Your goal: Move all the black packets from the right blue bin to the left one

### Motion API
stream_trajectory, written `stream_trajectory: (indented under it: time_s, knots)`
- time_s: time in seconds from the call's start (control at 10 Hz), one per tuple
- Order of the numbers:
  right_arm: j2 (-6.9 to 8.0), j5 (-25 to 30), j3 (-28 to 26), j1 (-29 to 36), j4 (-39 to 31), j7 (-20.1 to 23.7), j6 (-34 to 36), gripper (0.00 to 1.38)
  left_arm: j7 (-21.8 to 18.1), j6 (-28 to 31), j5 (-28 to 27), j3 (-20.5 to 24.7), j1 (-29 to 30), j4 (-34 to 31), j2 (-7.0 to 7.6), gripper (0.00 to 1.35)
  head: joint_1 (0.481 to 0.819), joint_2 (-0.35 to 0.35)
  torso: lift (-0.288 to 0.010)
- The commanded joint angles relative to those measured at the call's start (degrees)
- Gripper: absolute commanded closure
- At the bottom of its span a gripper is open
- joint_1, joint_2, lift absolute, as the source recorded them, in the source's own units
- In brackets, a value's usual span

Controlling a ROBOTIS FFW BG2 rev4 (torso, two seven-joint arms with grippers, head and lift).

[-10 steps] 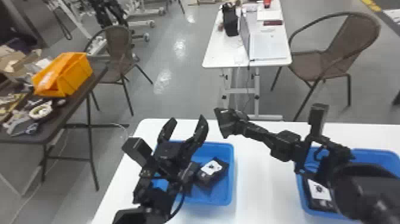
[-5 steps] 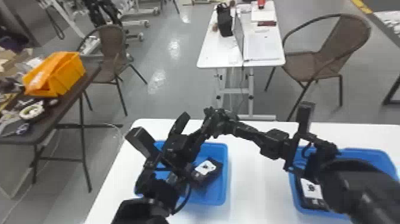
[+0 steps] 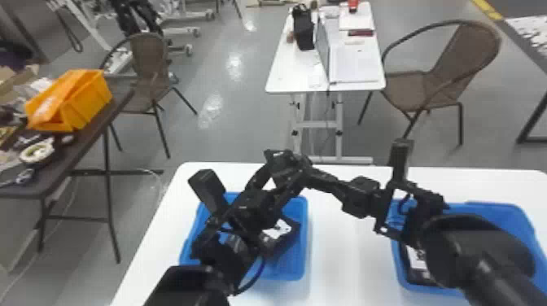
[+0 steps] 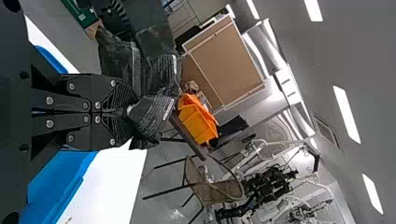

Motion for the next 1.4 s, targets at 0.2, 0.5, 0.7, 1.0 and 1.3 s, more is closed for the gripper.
stream_trajectory:
  time_s: [0.2, 0.5, 0.7, 1.0, 1.3]
  knots:
    - [-0.05, -0.76, 0.06, 0.13, 0.29, 0.0, -0.17, 1.28, 0.52, 2.78, -2.68, 1.45, -0.21, -1.51, -0.39, 1.22, 0.695, 0.182, 0.0]
    - [-0.05, -0.85, 0.06, 0.22, 0.38, 0.0, -0.44, 1.28, 0.44, -0.39, -3.3, 1.45, -0.04, -1.33, -0.48, 1.22, 0.695, 0.19, 0.0]
    - [-0.05, -1.29, 0.06, 0.31, 0.56, 0.0, -2.02, 1.27, 0.44, -0.74, -3.3, 1.62, 0.05, -1.33, -0.66, 1.22, 0.695, 0.192, 0.0]
    - [0.13, 0.56, -3.98, 3.21, -2.08, -0.61, -5.71, 0.0, 0.35, -3.02, -4.53, 3.56, 1.02, -1.07, -1.71, 1.22, 0.695, 0.19, 0.0]
    - [0.21, 12.16, -14.44, 11.65, -12.8, -7.56, -1.93, 0.21, 0.35, -9.0, -18.41, 9.36, 2.78, 3.59, -2.92, 1.22, 0.695, 0.177, 0.0]
